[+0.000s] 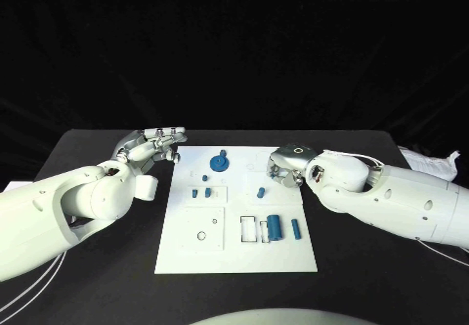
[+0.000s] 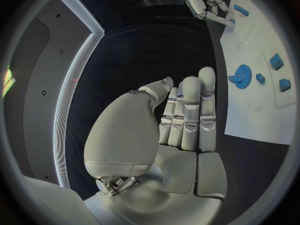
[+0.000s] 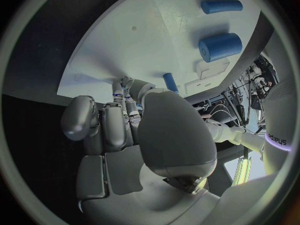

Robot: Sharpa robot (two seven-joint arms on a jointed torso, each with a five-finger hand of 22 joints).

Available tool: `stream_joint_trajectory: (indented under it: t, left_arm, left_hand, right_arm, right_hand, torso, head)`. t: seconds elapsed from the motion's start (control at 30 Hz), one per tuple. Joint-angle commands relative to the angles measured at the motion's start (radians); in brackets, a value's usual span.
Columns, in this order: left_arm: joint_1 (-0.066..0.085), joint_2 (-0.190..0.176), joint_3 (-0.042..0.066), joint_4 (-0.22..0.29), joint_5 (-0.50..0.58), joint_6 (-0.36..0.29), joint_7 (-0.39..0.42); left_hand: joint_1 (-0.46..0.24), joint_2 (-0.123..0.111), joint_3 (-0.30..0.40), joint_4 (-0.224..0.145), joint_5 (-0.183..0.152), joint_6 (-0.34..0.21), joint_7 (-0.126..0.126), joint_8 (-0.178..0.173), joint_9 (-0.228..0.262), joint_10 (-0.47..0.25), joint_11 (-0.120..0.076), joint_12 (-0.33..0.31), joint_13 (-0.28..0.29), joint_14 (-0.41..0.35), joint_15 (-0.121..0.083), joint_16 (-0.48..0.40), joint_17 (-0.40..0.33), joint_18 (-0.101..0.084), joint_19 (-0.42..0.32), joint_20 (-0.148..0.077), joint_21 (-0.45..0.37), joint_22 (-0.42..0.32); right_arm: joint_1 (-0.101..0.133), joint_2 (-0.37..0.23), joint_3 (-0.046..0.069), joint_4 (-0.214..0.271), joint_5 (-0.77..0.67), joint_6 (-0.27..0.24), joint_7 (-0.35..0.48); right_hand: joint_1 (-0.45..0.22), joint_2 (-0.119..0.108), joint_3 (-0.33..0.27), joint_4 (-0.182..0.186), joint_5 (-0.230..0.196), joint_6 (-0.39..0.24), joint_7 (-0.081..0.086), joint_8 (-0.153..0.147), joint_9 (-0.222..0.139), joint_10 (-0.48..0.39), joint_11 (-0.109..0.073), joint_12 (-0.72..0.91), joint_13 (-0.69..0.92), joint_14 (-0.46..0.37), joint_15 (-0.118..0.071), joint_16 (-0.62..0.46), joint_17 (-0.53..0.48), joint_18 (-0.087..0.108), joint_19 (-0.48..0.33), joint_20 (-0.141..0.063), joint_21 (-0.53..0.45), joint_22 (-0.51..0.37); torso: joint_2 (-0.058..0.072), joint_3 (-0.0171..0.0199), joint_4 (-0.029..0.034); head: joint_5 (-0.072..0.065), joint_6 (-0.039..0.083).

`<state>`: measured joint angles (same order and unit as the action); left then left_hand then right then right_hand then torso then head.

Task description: Assemble the parts on the task board

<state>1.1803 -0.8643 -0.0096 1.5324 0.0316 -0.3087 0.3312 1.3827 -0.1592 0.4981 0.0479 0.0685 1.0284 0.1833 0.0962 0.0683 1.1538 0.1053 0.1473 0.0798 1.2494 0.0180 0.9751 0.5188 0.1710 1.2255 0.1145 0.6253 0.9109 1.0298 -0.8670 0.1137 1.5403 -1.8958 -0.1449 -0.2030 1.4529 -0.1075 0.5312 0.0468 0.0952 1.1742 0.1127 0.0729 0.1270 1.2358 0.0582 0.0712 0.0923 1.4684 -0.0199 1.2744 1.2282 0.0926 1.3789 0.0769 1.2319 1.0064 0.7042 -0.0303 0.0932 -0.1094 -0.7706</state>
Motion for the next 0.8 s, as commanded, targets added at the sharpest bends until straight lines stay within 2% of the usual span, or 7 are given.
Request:
stream_joint_trajectory:
  t: [0.03, 0.3, 0.57, 0.6, 0.63, 0.7, 0.8]
  left_arm:
    - [0.0, 0.002, 0.001, 0.0, -0.008, 0.021, -0.003]
    - [0.0, 0.003, 0.001, -0.001, -0.008, 0.029, -0.006]
    - [0.0, 0.003, 0.001, -0.001, -0.008, 0.035, -0.007]
    - [0.0, 0.003, 0.001, -0.001, -0.008, 0.035, -0.007]
    - [0.0, 0.003, 0.001, -0.001, -0.008, 0.035, -0.007]
    - [0.0, 0.004, 0.001, -0.002, -0.008, 0.036, -0.007]
    - [0.0, 0.008, 0.001, -0.004, -0.008, 0.038, -0.007]
  left_hand:
    - [0.006, 0.005, -0.001, -0.007, -0.004, -0.005, 0.001, -0.002, -0.001, -0.009, 0.001, 0.006, 0.001, -0.003, -0.001, -0.002, -0.001, 0.009, -0.003, 0.001, -0.003, -0.002]
    - [0.008, 0.004, -0.003, -0.011, -0.004, -0.008, 0.002, -0.002, -0.001, -0.013, 0.002, 0.008, 0.001, -0.006, 0.0, -0.002, -0.003, 0.011, -0.008, 0.002, -0.018, -0.012]
    - [0.007, 0.003, -0.005, -0.013, -0.004, -0.011, 0.003, -0.002, -0.001, -0.016, 0.004, 0.01, 0.001, -0.009, 0.001, -0.003, -0.005, 0.011, -0.01, 0.002, -0.022, -0.014]
    - [0.007, 0.003, -0.006, -0.014, -0.004, -0.011, 0.004, -0.002, -0.001, -0.017, 0.004, 0.01, 0.001, -0.01, 0.001, -0.004, -0.005, 0.011, -0.01, 0.003, -0.022, -0.015]
    - [0.007, 0.003, -0.006, -0.014, -0.004, -0.012, 0.004, -0.002, -0.001, -0.018, 0.004, 0.01, 0.001, -0.01, 0.001, -0.004, -0.005, 0.011, -0.01, 0.003, -0.022, -0.015]
    - [0.007, 0.003, -0.006, -0.014, -0.004, -0.012, 0.004, -0.002, -0.001, -0.018, 0.004, 0.01, 0.001, -0.01, 0.001, -0.004, -0.005, 0.011, -0.01, 0.003, -0.022, -0.015]
    - [0.007, 0.003, -0.006, -0.014, -0.004, -0.012, 0.004, -0.002, -0.001, -0.018, 0.004, 0.01, 0.001, -0.01, 0.001, -0.004, -0.005, 0.011, -0.01, 0.003, -0.022, -0.015]
  right_arm:
    - [-0.001, -0.007, 0.001, 0.019, 0.03, -0.071, -0.002]
    - [0.001, -0.032, 0.007, 0.059, 0.048, -0.112, -0.014]
    - [0.004, -0.059, 0.018, 0.124, 0.092, -0.125, -0.019]
    - [0.004, -0.058, 0.019, 0.139, 0.104, -0.127, -0.018]
    - [0.004, -0.057, 0.019, 0.141, 0.106, -0.127, -0.017]
    - [0.003, -0.048, 0.02, 0.168, 0.127, -0.126, -0.013]
    - [-0.001, -0.025, 0.021, 0.195, 0.148, -0.125, -0.006]
  right_hand:
    - [-0.004, 0.01, 0.006, -0.003, 0.005, 0.006, 0.003, 0.001, 0.002, 0.016, -0.005, -0.001, 0.001, 0.049, -0.005, 0.006, 0.002, 0.012, 0.009, 0.002, 0.006, 0.002]
    - [-0.01, 0.006, 0.01, -0.007, 0.003, 0.007, 0.003, 0.001, 0.003, 0.018, -0.004, -0.003, -0.001, 0.049, -0.005, 0.007, 0.001, 0.012, 0.01, 0.002, 0.007, 0.003]
    - [-0.019, 0.003, 0.013, -0.008, -0.001, 0.009, 0.005, 0.001, 0.004, 0.019, -0.003, -0.004, -0.003, 0.049, -0.004, 0.008, 0.002, 0.012, 0.011, 0.002, 0.009, 0.005]
    - [-0.019, 0.003, 0.013, -0.008, -0.001, 0.009, 0.005, 0.001, 0.004, 0.019, -0.003, -0.004, -0.003, 0.049, -0.004, 0.008, 0.002, 0.012, 0.011, 0.002, 0.009, 0.006]
    - [-0.019, 0.003, 0.013, -0.008, -0.001, 0.009, 0.005, 0.001, 0.004, 0.019, -0.003, -0.004, -0.003, 0.049, -0.004, 0.008, 0.002, 0.011, 0.011, 0.002, 0.009, 0.006]
    - [-0.019, 0.003, 0.013, -0.008, -0.001, 0.009, 0.005, 0.0, 0.004, 0.019, -0.003, -0.004, -0.003, 0.049, -0.004, 0.008, 0.002, 0.012, 0.011, 0.002, 0.009, 0.006]
    - [-0.02, 0.002, 0.015, -0.01, 0.0, 0.008, 0.007, 0.0, 0.005, 0.019, -0.001, -0.005, -0.004, 0.049, -0.004, 0.008, 0.002, 0.012, 0.01, 0.002, 0.008, 0.004]
  torso:
    - [-0.001, -0.0011, 0.0005]
    - [0.0, -0.0005, 0.0008]
    - [0.0, -0.001, 0.0004]
    - [0.0, -0.0006, 0.0003]
    - [0.0, -0.0006, 0.0003]
    - [0.0, -0.0004, 0.0013]
    - [-0.001, -0.0017, 0.0033]
  head:
    - [-0.002, 0.001]
    - [-0.01, 0.0]
    - [-0.004, 0.002]
    - [0.004, 0.005]
    - [0.004, 0.005]
    - [0.017, 0.004]
    - [0.034, 0.002]
